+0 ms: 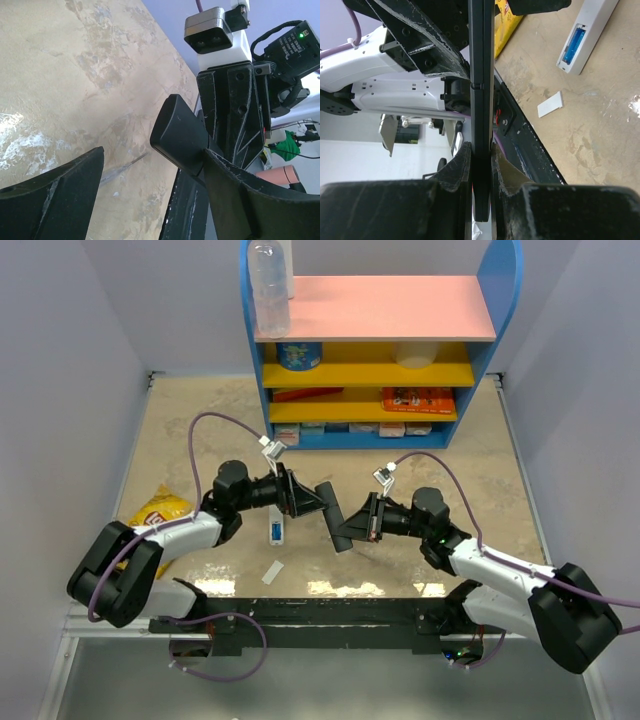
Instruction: Unload the batteries from the remote control
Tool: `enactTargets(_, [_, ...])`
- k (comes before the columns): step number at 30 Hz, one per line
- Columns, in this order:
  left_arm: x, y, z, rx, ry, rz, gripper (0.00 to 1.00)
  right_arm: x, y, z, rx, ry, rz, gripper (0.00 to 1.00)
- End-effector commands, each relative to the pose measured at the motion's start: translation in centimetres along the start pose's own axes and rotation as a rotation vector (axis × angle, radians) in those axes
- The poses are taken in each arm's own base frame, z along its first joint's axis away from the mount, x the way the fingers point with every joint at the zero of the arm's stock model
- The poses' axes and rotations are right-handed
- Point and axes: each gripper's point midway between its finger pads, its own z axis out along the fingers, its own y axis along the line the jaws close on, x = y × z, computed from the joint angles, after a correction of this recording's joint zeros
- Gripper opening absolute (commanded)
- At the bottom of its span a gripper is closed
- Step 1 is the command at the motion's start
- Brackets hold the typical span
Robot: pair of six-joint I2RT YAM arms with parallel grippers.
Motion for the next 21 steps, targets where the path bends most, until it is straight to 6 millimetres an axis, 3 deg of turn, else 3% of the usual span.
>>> enactTargets(1, [-1.6,1.1,0.7,-0.056,-0.046,0.074,0.82,-0.6,2.6,0.1,-0.089,-0.005,-0.065,0.00])
enactTargets(14, [-2.9,3.8,1.9,-0.159,-0.046,0.060,0.75,0.3,1.2,-0.5,-0.042,0.004,-0.045,0.00])
enactTargets(21, [-5.0,0.9,1.1,-0.093,-0.076,0.086,0.85,0.2,0.8,-0.2,-0.029,0.006,-0.041,0.00])
